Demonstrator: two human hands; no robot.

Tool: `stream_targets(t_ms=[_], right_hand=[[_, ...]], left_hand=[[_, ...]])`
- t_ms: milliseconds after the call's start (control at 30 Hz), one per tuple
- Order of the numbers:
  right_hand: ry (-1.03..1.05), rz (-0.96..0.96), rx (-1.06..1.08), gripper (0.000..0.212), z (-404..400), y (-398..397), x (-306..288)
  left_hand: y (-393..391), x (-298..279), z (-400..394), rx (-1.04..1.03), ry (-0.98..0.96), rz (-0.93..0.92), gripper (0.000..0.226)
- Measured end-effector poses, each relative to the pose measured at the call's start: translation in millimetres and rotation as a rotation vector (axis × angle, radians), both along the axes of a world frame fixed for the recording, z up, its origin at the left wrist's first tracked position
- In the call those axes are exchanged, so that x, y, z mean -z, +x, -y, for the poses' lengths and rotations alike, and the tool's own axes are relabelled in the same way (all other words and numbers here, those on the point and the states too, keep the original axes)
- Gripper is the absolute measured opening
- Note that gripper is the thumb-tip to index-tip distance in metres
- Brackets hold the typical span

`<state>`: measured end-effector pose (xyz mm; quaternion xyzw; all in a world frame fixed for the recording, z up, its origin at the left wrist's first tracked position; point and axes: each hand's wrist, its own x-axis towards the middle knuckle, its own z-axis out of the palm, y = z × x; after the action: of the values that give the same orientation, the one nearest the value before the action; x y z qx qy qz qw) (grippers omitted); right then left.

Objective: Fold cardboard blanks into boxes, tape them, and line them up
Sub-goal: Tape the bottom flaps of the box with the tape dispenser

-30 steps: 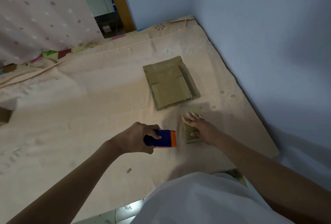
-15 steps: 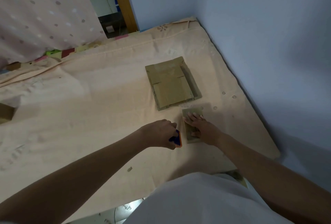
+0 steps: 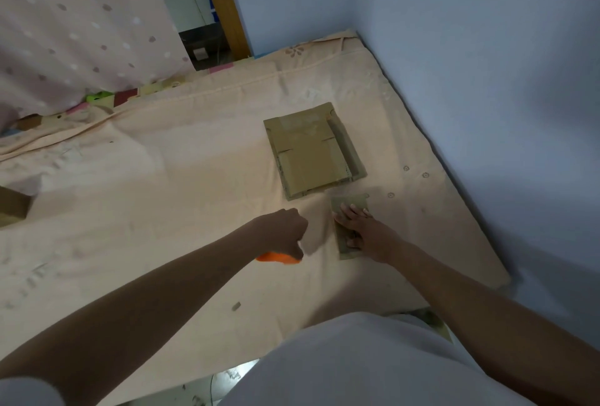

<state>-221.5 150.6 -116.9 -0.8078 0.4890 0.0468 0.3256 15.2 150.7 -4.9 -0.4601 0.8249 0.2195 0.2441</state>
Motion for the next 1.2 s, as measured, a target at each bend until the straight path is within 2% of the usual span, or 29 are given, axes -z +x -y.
stream_targets(t_ms=[67, 133, 233, 267, 333, 433, 533, 700, 767, 833, 900, 967, 1067, 1133, 1200], right_hand=[[0.005, -0.001, -0.014, 0.073, 0, 0, 1], [0.007, 0.005, -0.007, 0.074, -1, 0, 1], [0.003, 0.055, 0.024, 0.074, -3, -1, 1], [0.006, 0.068, 0.032, 0.074, -3, -1, 0], [0.03, 0.076, 0.034, 0.074, -4, -1, -1], [0.03, 0.073, 0.035, 0.075, -1, -1, -2], [0.029, 0.066, 0.044, 0.077, -1, 0, -3], [0.05, 0.059, 0.055, 0.077, 0, 2, -5], [0.061, 0.057, 0.057, 0.077, 0, 3, -7], [0.064, 0.057, 0.061, 0.077, 1, 3, -7], [0.072, 0.056, 0.068, 0.078, 1, 4, -8], [0.077, 0.048, 0.069, 0.078, 1, 4, -8], [0.081, 0.039, 0.059, 0.078, 3, 5, -9], [0.084, 0.041, 0.054, 0.078, 4, 4, -10], [0.091, 0.046, 0.054, 0.078, 5, 3, -11]], left_hand=[[8, 8, 3, -0.003, -0.09, -0.043, 0.02], [13, 21, 0, 0.002, -0.18, -0.026, 0.023], [14, 42, -16, 0.096, -0.322, 0.092, 0.028], [14, 48, -24, 0.15, -0.364, 0.145, 0.033], [14, 60, -43, 0.124, -0.469, 0.187, 0.049], [14, 85, -72, 0.089, -0.444, 0.262, 0.047], [15, 111, -95, -0.023, -0.364, 0.238, 0.061], [4, 123, -111, -0.27, -0.184, -0.018, 0.071], [-6, 120, -109, -0.387, -0.191, -0.081, 0.062], [-21, 115, -102, -0.492, -0.301, -0.163, 0.043], [-36, 105, -91, -0.719, -0.317, -0.41, 0.033], [-48, 97, -79, -1.071, -0.169, -0.636, 0.032], [-61, 102, -67, -1.562, 0.213, -0.854, 0.033], [-63, 107, -65, -1.757, 0.484, -0.981, 0.032], [-63, 111, -65, -1.826, 0.631, -1.053, 0.029]])
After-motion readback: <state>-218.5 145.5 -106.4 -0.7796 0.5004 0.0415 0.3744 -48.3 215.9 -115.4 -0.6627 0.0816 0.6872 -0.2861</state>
